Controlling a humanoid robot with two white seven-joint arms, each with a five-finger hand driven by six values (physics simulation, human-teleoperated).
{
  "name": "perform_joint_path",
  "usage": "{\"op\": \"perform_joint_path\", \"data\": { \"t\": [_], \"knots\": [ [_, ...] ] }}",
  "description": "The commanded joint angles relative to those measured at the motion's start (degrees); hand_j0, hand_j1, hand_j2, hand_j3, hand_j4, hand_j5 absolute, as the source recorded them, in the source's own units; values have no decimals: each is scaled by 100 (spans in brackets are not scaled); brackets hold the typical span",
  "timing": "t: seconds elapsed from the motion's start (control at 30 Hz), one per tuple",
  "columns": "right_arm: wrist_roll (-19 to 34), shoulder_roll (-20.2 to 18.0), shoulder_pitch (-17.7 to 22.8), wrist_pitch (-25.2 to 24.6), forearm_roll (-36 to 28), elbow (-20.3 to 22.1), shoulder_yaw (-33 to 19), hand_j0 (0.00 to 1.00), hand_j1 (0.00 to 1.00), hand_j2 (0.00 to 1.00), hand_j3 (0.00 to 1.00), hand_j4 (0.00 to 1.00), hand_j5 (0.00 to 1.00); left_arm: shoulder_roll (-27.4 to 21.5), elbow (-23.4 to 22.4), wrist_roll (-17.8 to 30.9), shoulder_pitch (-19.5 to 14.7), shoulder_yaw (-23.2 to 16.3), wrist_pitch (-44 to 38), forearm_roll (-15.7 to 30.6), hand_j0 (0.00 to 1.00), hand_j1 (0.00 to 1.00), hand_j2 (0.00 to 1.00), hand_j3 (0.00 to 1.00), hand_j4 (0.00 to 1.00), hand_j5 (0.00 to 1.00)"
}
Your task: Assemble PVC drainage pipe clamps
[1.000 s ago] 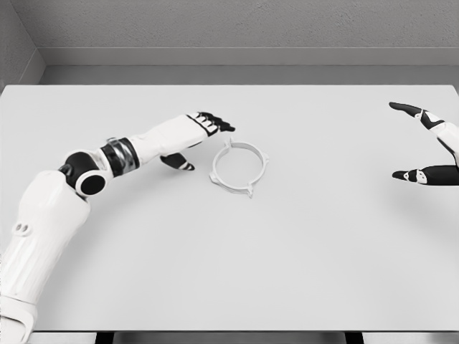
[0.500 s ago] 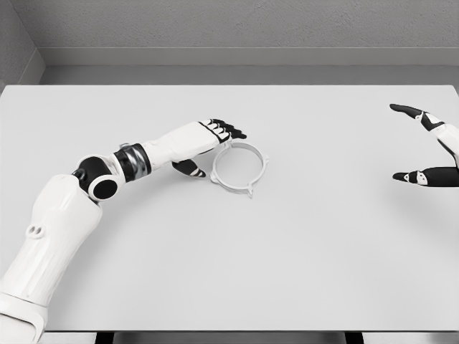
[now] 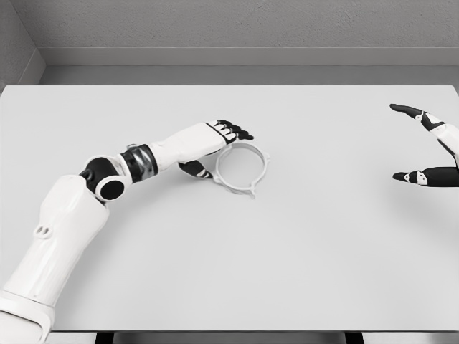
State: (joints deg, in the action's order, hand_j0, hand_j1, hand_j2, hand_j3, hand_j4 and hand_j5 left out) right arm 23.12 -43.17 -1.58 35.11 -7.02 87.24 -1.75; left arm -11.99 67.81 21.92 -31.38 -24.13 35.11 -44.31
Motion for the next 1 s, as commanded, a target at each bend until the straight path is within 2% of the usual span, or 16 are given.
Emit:
{"op": "perform_joint_path", "data": {
  "t": [0.0,0.3,0.37,0.47,0.97],
  "knots": [
    [-9,-7,0,-11,-45,3,-1,100,100,100,100,100,100,21,4,-3,-9,5,-11,45,100,100,100,100,100,100],
    [-9,-7,0,-11,-45,3,-1,100,100,100,100,100,100,-32,-93,-12,-53,75,-11,89,100,100,100,100,100,100],
    [-9,-7,0,-11,-45,3,-1,100,100,100,100,100,100,-225,-75,-21,-79,75,-11,142,100,100,100,100,100,100],
    [-9,-7,0,-11,-45,3,-1,100,100,100,100,100,100,-269,-66,-21,-114,58,-11,142,100,100,100,100,100,100],
    [-9,-7,0,-11,-45,12,-1,100,100,100,100,100,100,-243,312,-21,26,-92,-11,203,100,100,100,100,100,100]
  ]
}}
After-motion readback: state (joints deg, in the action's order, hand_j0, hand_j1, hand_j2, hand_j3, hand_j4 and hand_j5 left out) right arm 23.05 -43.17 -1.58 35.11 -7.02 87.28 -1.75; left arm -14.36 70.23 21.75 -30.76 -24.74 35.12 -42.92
